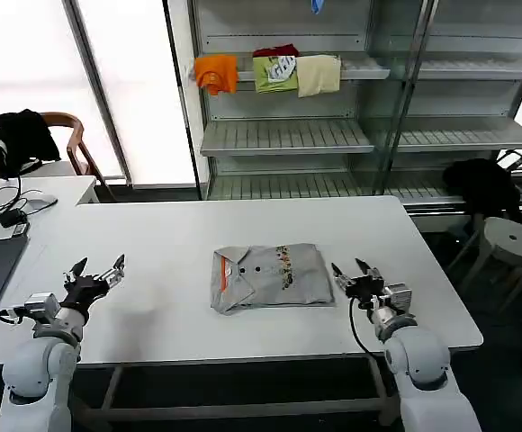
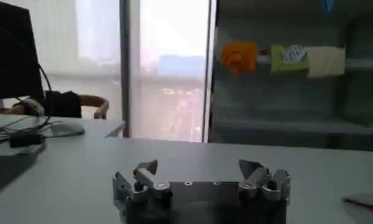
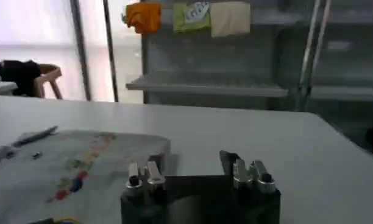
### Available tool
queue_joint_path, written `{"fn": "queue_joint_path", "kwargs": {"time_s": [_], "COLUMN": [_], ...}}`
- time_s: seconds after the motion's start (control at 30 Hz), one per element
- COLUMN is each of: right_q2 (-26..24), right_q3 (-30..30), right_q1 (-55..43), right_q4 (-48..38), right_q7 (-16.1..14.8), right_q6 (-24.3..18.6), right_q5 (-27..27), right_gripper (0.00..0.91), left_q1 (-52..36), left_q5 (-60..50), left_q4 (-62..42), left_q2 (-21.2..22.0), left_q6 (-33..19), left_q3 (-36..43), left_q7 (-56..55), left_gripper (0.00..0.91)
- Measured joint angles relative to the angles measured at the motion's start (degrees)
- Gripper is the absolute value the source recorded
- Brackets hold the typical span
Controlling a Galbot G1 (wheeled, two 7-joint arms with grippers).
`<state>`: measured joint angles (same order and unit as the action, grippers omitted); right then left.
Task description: Fold and organize the clothes.
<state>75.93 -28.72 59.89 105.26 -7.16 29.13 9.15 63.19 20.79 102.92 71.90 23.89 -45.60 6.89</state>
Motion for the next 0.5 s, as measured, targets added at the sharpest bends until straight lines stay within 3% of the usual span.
{"fn": "queue_joint_path", "kwargs": {"time_s": [0.2,0.5], "right_q2": [-2.32,-3.85], "right_q3": [-2.42,-4.76], "right_q1": [-0.07,0.47], "right_q4": [-0.23,-0.84], "right_q7": [1.97,2.38], "right_q6": [-0.42,-1.3], "right_q5": [-4.42,-6.84], "right_gripper": [0.907,0.907], "left_q1": [-0.73,-1.72], "left_q5": [-0.14,-0.98], "left_q4": [0.48,-0.14], "left_q2": [2.11,4.04], "left_q6": [-0.96,-1.72], "left_q3": [2.88,5.08], "left_q7": [0.08,-0.27], "left_gripper": [0.907,0.907]}}
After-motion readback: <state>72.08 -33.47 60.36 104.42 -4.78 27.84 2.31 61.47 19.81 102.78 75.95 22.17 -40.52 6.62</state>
